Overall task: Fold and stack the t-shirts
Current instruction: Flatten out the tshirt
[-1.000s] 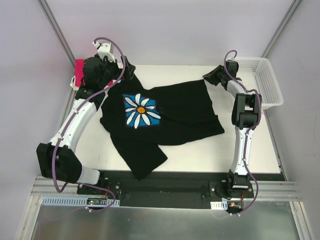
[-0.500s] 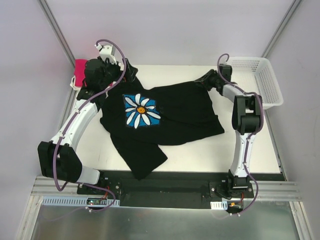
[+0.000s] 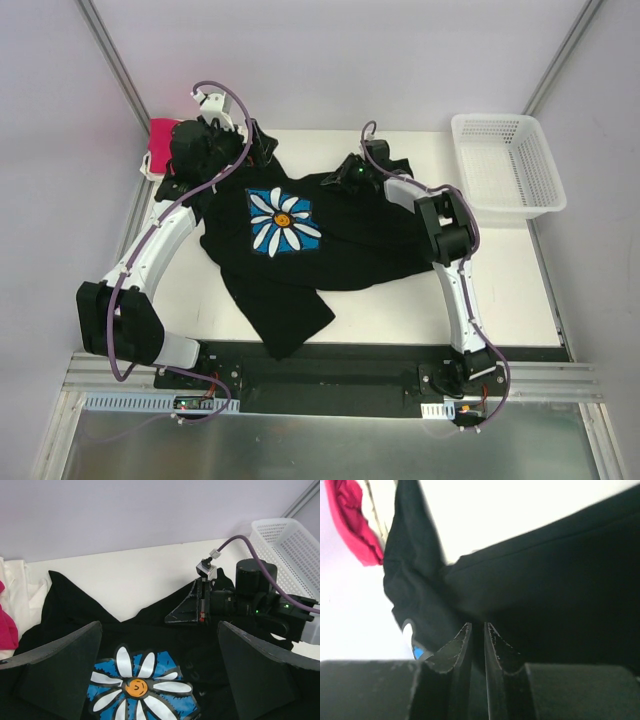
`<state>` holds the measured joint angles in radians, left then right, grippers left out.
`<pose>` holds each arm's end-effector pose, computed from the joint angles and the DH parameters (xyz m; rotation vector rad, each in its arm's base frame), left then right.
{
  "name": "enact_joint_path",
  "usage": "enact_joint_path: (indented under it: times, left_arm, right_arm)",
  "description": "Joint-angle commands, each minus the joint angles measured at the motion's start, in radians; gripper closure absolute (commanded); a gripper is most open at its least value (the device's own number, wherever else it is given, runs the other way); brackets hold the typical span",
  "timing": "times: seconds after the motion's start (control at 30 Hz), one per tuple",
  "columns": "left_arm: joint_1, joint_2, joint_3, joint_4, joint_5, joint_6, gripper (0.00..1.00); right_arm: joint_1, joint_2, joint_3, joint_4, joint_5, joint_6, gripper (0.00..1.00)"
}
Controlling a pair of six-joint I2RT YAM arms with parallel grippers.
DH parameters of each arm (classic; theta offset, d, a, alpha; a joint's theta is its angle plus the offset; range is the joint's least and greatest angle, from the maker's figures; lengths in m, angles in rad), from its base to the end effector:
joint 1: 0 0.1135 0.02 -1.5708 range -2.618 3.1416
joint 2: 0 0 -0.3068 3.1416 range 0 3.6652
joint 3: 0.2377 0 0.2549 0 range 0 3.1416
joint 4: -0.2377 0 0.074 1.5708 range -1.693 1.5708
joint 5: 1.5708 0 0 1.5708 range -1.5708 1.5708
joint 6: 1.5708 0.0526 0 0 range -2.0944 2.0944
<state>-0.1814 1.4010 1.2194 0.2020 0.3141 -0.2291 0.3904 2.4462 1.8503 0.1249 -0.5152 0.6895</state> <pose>0.3380 -0.0785 0.4327 0.2147 1.5645 -0.5660 0.5459 0.2527 0.1663 -0.0231 2.1929 1.1715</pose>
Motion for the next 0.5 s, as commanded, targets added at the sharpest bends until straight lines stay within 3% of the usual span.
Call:
enact_joint_path:
  times: [0.0,0.47]
  left_arm:
    - [0.003,0.003,0.011,0.039,0.019,-0.01,0.01]
    - [0.005,0.003,0.048,-0.013,-0.013,0.025,0.01]
  right_arm:
    - [-0.045,0.056,0.072,0.007,-0.016,0.071,0.83]
    - [-0.168,0.048,-0.06,0.137,0.024,0.182,0.83]
